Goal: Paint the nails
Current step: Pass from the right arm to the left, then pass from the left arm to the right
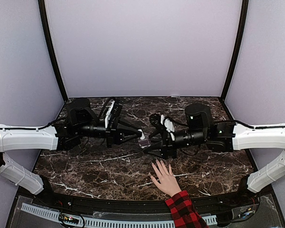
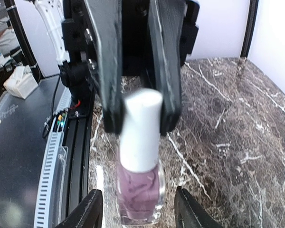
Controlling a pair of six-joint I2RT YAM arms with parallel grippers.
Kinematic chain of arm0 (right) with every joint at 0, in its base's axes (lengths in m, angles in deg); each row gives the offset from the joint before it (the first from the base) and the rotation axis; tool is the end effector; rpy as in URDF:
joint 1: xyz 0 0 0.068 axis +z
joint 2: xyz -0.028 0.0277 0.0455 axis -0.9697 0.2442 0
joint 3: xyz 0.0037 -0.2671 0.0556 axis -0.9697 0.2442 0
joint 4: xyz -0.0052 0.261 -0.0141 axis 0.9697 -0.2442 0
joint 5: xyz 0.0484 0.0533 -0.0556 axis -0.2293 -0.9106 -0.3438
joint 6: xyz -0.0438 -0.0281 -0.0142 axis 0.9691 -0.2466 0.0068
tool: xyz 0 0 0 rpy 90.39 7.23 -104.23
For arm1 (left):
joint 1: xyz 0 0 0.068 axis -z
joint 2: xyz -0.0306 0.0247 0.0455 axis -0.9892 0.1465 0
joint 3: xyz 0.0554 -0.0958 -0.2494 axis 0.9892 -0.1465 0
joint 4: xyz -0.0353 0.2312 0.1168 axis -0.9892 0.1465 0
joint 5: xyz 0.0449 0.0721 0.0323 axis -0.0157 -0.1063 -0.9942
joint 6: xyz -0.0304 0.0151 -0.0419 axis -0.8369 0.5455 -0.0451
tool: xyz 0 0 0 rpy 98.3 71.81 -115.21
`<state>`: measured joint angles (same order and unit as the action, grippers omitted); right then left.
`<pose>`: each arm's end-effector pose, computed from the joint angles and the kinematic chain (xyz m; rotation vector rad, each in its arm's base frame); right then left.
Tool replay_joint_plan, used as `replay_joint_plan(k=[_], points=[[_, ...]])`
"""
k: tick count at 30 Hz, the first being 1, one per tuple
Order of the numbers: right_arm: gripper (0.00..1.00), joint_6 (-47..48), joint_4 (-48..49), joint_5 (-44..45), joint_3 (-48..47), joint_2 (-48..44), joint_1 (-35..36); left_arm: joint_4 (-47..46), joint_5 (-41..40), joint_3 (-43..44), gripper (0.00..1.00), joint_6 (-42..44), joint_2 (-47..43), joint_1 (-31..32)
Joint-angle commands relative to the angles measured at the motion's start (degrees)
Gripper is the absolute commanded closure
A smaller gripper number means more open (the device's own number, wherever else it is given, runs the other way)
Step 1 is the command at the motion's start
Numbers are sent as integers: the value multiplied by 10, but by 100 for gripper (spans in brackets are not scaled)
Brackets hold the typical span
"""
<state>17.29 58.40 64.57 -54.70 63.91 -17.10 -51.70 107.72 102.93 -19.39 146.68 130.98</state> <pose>0.1439 0.2662 0.2780 -1.3220 1.5585 1.0364 0.1755 -0.2417 0.3024 1.1696 1.2507 -1.3196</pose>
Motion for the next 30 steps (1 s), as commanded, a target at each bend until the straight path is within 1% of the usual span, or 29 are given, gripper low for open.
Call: replay_joint_plan(k=[1,9,14,20,25,27,28,29,30], points=[[49,-14,58,-26,0,-16,-2,-32,-2,0,100,-16,-19,2],[59,-22,67,-44,1,-13,-3,-49,2,-4,100,-22,-17,2],[62,-25,73,-48,2,-11,-3,-50,5,-3,100,-21,-12,2],[69,-27,76,-54,1,-9,-6,-51,5,-5,100,-21,-10,2],[80,-28,78,-59,2,-9,-8,-47,6,-4,100,-22,-9,2],[85,-26,72,-64,1,-9,-9,-32,16,1,100,-18,-9,2],[87,-22,68,-67,0,-9,-10,-21,20,10,94,-8,-9,2],[88,-17,57,-71,-2,-10,-11,10,29,15,86,0,-10,2],[90,-12,48,-73,-5,-11,-11,28,32,27,82,22,-11,2]])
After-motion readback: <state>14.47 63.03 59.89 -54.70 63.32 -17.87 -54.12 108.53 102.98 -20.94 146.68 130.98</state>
